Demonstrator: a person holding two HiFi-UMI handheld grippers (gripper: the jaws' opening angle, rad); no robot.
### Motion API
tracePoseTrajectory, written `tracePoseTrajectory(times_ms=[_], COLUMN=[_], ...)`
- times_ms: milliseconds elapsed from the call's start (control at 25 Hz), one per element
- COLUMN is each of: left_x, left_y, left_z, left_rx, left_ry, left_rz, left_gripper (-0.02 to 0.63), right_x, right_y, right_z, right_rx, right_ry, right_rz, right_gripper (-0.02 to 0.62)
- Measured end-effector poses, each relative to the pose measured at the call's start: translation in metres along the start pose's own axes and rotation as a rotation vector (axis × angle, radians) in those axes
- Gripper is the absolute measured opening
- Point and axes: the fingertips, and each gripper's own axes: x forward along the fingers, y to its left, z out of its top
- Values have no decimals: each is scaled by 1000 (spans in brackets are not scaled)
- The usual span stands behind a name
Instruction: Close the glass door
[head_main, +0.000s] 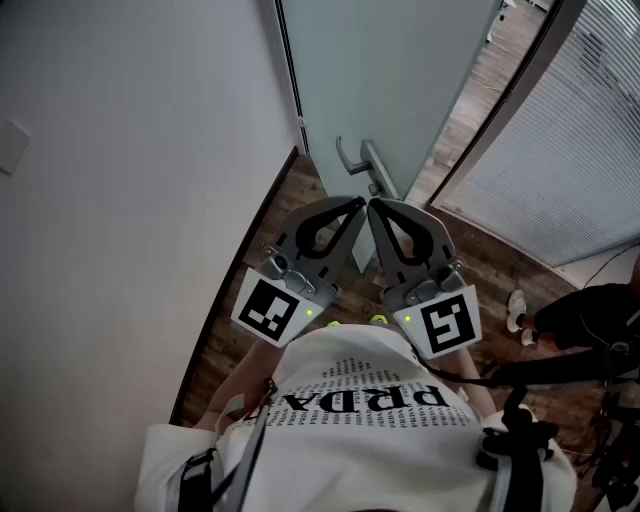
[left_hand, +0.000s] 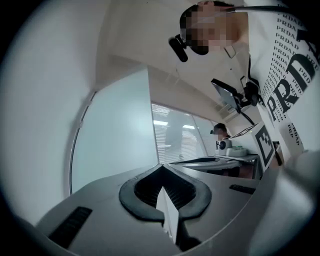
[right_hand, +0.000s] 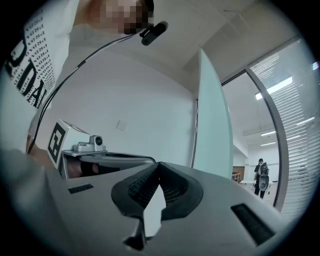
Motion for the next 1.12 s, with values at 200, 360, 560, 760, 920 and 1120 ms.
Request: tracePoseTrajectory(times_ms=[200, 360, 560, 760, 920, 1120], left_x=[1, 0, -1, -3, -8, -11], left_y=[0, 2, 5, 9, 11, 7], left_z=[0, -1, 1, -1, -6, -13], left_rx=[-9, -14, -12, -19, -38, -54], left_ry=[-4, 3, 1, 4, 7, 21], left_rz=[6, 9, 11, 14, 21, 11], left_gripper=[-8, -8, -8, -8, -8, -8], right_x=[0, 2, 5, 3, 0, 6], right_y=[0, 1, 3, -26, -66, -94], right_z=[-1, -1, 1, -7, -14, -21], right_rx=[1, 0, 0, -44, -108, -108], right_ry=[1, 6, 1, 35, 79, 110], right_rz=[1, 5, 13, -141, -300, -373], right_gripper=[-3, -3, -3, -2, 0, 52])
